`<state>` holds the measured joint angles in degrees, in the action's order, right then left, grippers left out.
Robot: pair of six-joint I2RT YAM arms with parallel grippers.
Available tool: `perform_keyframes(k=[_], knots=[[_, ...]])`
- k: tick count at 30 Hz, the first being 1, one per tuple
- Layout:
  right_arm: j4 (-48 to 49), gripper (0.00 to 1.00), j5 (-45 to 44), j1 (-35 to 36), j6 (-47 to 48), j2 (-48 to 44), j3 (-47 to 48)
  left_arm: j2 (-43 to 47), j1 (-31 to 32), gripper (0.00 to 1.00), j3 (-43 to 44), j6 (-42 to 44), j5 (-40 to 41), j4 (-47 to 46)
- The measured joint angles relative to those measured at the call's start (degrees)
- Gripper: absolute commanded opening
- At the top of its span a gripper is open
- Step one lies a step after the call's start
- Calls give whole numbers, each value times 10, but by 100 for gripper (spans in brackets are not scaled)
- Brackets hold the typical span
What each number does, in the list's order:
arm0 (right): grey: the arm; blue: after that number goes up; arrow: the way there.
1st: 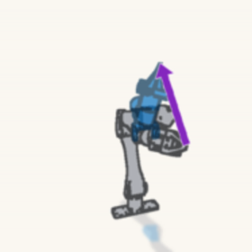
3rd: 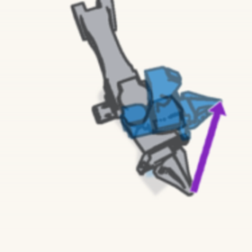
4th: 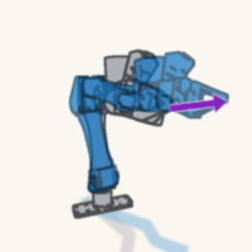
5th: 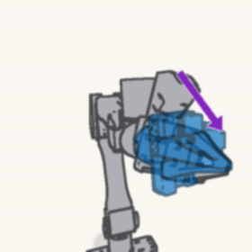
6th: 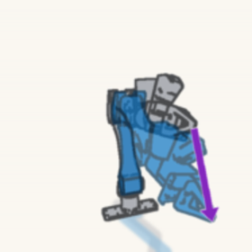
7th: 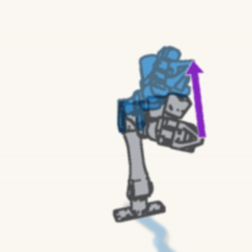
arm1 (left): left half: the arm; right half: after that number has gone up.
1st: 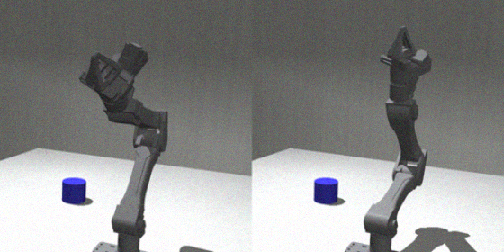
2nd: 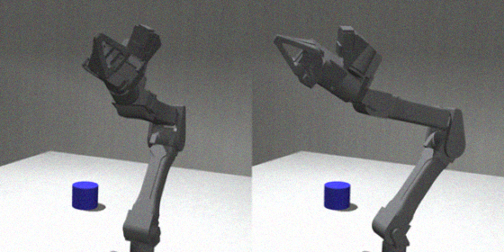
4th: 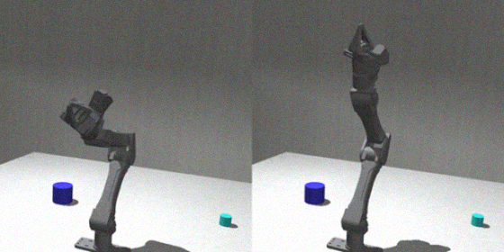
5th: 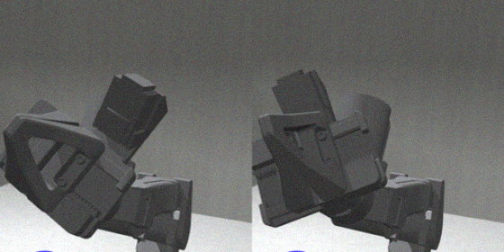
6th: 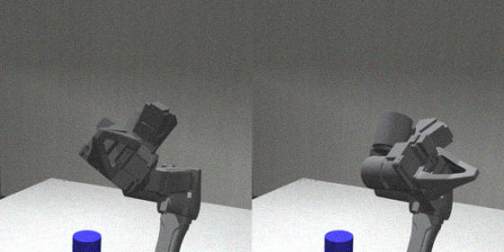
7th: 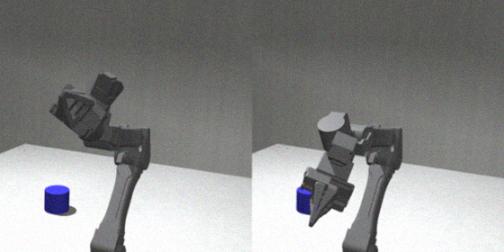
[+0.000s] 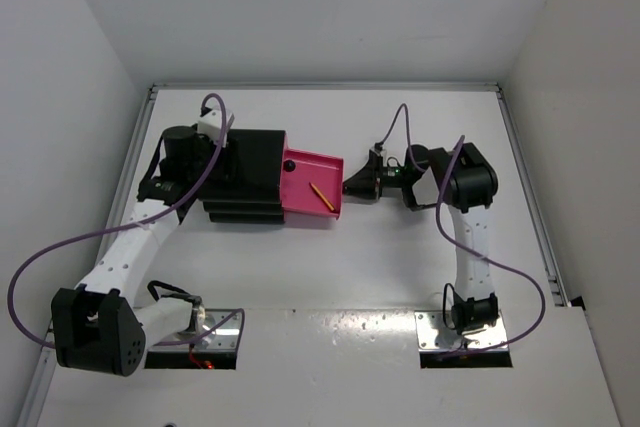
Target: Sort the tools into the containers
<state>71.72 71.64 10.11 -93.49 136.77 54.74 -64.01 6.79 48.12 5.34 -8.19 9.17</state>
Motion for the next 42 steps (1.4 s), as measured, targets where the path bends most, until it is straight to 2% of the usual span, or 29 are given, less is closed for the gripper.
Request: perform_keyframes(k=[19, 39, 42], knots=[[-63, 13, -13, 71, -3, -12, 112, 9, 0, 58, -15, 0, 1, -18], [-86, 13, -52, 156, -13, 66, 247, 9, 0, 58, -19, 0, -2, -26], [-87, 18, -54, 163, -16, 73, 262, 9, 0, 58, -19, 0, -2, -26]])
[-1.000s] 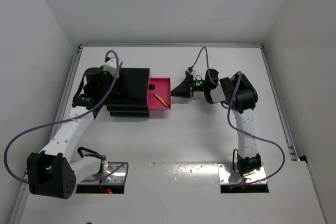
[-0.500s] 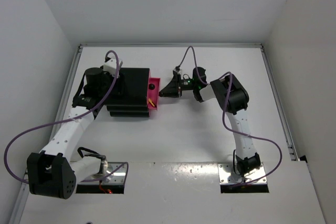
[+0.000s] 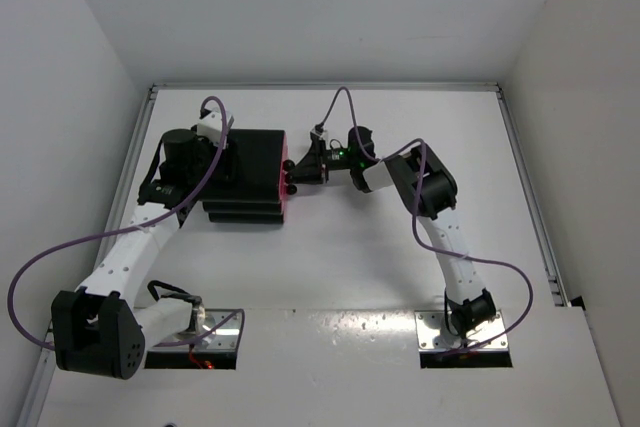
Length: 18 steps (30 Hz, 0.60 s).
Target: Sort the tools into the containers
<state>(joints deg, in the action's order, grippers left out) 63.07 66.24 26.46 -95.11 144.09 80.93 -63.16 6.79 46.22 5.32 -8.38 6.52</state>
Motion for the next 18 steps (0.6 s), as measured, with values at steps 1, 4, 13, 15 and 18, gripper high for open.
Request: perform_keyframes(k=[1, 4, 13, 15, 18], knots=[[0, 20, 0, 1, -1, 0, 0, 0, 0, 58, 0, 0, 0, 0], [0, 31, 0, 2, -3, 1, 1, 0, 0, 58, 0, 0, 0, 0], [5, 52, 0, 12, 6, -13, -35, 2, -6, 60, 0, -7, 3, 2], [5, 52, 9, 2, 11, -35, -67, 5, -12, 60, 4, -10, 2, 11], [3, 52, 21, -31, 19, -85, -121, 5, -23, 60, 21, -13, 0, 45]])
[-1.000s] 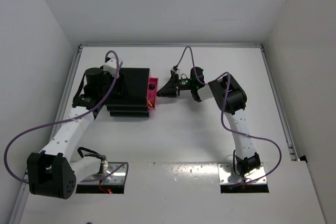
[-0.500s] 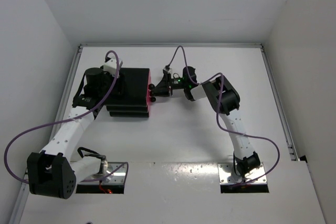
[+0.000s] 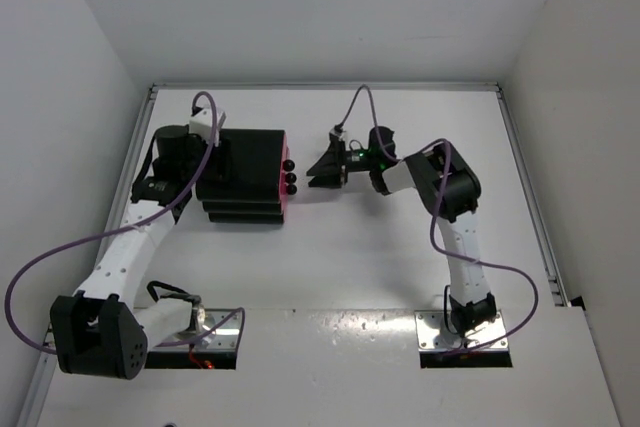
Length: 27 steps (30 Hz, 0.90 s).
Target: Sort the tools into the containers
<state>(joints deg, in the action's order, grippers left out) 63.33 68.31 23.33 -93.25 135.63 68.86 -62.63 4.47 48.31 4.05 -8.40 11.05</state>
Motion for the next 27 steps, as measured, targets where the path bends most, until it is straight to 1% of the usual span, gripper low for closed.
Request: perform_keyframes(k=[5, 8, 10, 12, 13, 15, 18, 22, 27], knots=[[12, 52, 16, -67, 7, -90, -62, 1, -23, 60, 43, -7, 0, 39], [-1, 52, 22, -90, 30, -132, -76, 5, -37, 60, 54, -14, 13, 44], [-53, 52, 22, -92, 87, -156, -76, 11, -49, 60, 54, -19, 36, 51], [-151, 52, 14, -90, 156, -178, -63, 15, -62, 60, 51, -24, 51, 53], [-230, 52, 4, -87, 221, -186, -45, 15, -70, 60, 49, -27, 59, 54], [-350, 52, -23, -78, 317, -190, 3, 15, -85, 59, 46, -31, 73, 59], [-451, 52, -48, -59, 398, -191, 49, 8, -106, 58, 43, -31, 77, 65], [-524, 53, -59, -38, 446, -180, 91, -12, -128, 58, 43, -31, 60, 67], [-548, 53, -67, -17, 457, -145, 128, -28, -140, 56, 37, -31, 35, 71]])
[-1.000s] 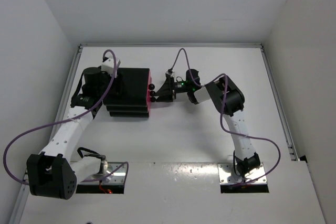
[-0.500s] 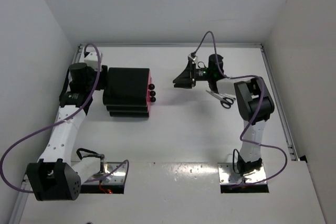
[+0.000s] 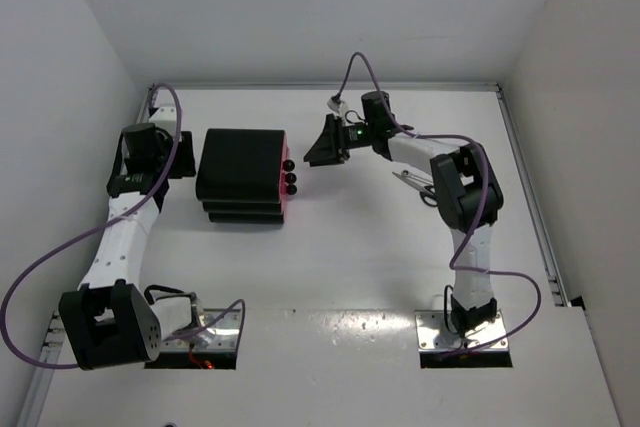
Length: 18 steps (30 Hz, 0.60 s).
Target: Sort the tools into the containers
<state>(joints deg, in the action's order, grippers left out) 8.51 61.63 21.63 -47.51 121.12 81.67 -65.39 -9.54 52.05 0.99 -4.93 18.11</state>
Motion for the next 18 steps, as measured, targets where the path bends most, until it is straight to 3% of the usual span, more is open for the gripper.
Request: perform_keyframes(k=[10, 18], knots=[[41, 55, 10, 25, -55, 61, 7, -3, 0, 56, -16, 2, -17, 0], [132, 56, 28, 31, -122, 67, 9, -3, -3, 56, -27, 3, -17, -8]])
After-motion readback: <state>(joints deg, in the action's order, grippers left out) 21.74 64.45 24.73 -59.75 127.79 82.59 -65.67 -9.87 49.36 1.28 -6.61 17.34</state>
